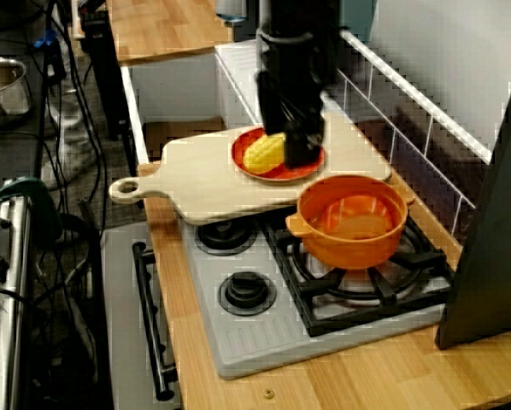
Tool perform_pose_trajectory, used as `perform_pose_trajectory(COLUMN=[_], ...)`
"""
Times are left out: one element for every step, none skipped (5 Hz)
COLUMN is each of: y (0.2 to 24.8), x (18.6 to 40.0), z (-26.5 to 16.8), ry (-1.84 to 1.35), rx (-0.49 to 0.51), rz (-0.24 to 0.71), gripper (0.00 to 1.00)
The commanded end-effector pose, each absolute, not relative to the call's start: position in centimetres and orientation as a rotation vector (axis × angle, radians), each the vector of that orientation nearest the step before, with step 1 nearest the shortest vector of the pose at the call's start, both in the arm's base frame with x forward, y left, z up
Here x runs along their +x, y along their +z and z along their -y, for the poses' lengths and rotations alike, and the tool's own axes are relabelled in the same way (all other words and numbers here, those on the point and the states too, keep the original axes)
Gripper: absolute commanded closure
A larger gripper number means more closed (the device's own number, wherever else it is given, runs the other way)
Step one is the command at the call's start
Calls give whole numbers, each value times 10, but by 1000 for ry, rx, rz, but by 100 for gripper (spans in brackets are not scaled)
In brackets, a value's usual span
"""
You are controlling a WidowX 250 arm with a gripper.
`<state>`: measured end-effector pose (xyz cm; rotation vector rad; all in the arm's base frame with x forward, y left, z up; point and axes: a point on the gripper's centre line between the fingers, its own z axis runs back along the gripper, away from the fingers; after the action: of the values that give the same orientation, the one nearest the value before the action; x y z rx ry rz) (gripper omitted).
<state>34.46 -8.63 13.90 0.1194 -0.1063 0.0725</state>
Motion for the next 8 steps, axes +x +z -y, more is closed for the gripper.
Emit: perform_pose_trajectory(y=[153,147,141,140,142,149,154,147], x=[325,317,309,315,329,347,361,368], z=[44,30,18,19,20,25,29,30], ry=[151,185,200,206,209,212,220,246], rx=[131,137,133,129,116,126,145,183], rz=[198,190,180,167,157,155,167,176], gripper=[0,0,0,100,100,100,100,100])
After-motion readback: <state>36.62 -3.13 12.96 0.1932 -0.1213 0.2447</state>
